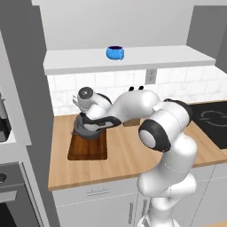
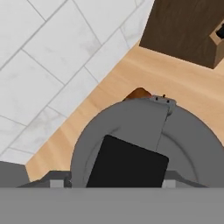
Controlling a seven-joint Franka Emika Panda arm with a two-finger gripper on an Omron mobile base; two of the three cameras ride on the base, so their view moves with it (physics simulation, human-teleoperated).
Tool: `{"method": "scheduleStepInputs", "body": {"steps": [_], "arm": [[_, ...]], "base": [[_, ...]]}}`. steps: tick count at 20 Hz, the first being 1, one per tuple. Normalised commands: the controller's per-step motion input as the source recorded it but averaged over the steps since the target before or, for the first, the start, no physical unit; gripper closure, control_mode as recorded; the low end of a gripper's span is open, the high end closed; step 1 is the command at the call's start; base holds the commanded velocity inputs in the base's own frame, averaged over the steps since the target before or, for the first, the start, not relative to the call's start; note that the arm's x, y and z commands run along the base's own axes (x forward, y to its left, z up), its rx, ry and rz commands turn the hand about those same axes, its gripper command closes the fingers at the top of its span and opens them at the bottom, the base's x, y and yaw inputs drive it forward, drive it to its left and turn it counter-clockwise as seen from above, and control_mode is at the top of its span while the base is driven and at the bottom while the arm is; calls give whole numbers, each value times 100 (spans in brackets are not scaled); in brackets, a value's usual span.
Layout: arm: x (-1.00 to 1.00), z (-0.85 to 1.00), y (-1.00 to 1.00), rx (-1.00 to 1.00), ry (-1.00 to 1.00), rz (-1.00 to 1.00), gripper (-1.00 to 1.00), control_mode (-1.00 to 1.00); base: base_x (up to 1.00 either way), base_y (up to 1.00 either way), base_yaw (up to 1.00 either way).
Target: Pick the kettle from the counter and place it on the tray. Then pick the mug from the cabinet and place it on the tray. Then close the cabinet doors.
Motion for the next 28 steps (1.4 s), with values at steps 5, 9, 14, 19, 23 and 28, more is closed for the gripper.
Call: {"method": "scheduleStepInputs", "body": {"steps": [5, 9, 14, 19, 23, 28], "arm": [[6, 0, -3, 0, 0, 0, -100, -100], [3, 0, 0, 0, 0, 0, -100, -100], [-7, 3, 0, 0, -3, 0, -100, -100], [-30, 14, 0, 0, -2, 0, -100, -100], [-39, 21, 0, 0, -4, 0, -100, -100], [-40, 31, 0, 0, -2, 6, -100, -100]], "base": [[0, 0, 0], [0, 0, 0], [0, 0, 0], [0, 0, 0], [0, 0, 0], [0, 0, 0]]}}
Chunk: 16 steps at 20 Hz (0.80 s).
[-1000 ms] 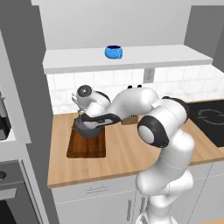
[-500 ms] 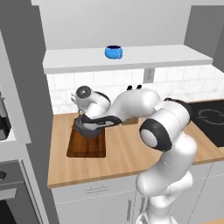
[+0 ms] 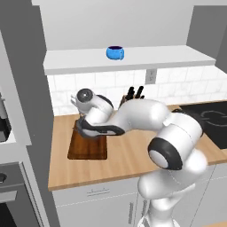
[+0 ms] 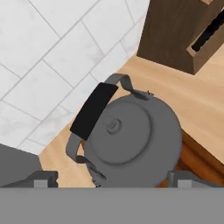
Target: Pick the kettle from the counter and place it on the tray. Then pick the mug from the cabinet and place it on the tray. Then close the cabinet doors.
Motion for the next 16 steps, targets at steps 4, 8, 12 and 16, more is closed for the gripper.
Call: {"method": "scheduleStepInputs", "body": {"steps": [4, 8, 12, 16], "arm": [[-53, 30, -2, -3, 0, 10, -100, -100], [-53, 40, -13, -11, -2, 4, -100, -100], [-48, 37, -18, -21, 0, 11, -100, -100], [-45, 41, -26, -19, 0, 16, -100, -100]], "base": [[0, 0, 0], [0, 0, 0], [0, 0, 0], [0, 0, 0]]}}
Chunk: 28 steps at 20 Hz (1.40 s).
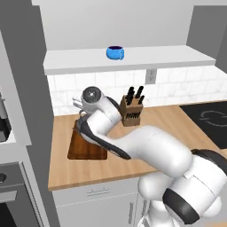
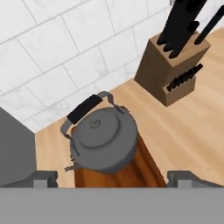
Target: Pick the kettle from the counter and place it on the tray. Then pick the mug from the cabinet and place it on the tray. Then close the cabinet doors.
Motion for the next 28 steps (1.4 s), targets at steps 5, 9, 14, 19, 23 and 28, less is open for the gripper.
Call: {"method": "scheduleStepInputs", "body": {"steps": [5, 9, 14, 19, 23, 28], "arm": [[-35, 49, -21, -10, 0, 18, -100, -100], [-35, 51, -24, -7, 0, 16, -100, -100], [-35, 41, -24, -12, -3, 11, -100, -100], [-27, 47, -26, -10, 0, 10, -100, -100], [-17, 47, -28, -6, 0, 11, -100, -100], [-7, 47, -35, -5, 0, 13, -100, -100]], "base": [[0, 0, 0], [0, 0, 0], [0, 0, 0], [0, 0, 0], [0, 0, 0], [0, 0, 0]]}}
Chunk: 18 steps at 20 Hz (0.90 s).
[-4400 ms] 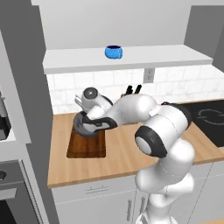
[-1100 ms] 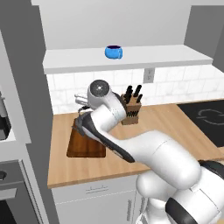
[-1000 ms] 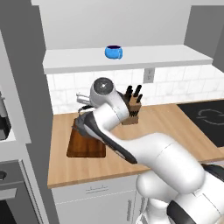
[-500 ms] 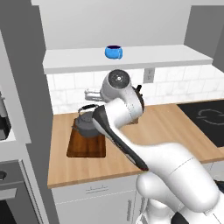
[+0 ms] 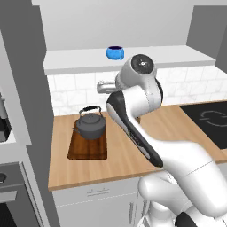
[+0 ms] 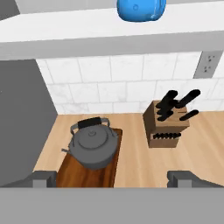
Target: Pick the kettle from the counter and place it on the tray. Then pick the mug from the cabinet and place it on the tray. Then close the cabinet doors.
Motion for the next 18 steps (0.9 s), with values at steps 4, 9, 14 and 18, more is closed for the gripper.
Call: {"method": "scheduleStepInputs", "body": {"steps": [4, 9, 14, 18], "arm": [[3, 44, -36, -1, -4, 15, -100, -100], [16, 42, -32, 0, -1, 0, -100, -100], [25, 31, -31, 0, -9, 5, -100, -100], [36, 27, -32, 0, -13, 5, -100, -100]], "base": [[0, 0, 0], [0, 0, 0], [0, 0, 0], [0, 0, 0]]}}
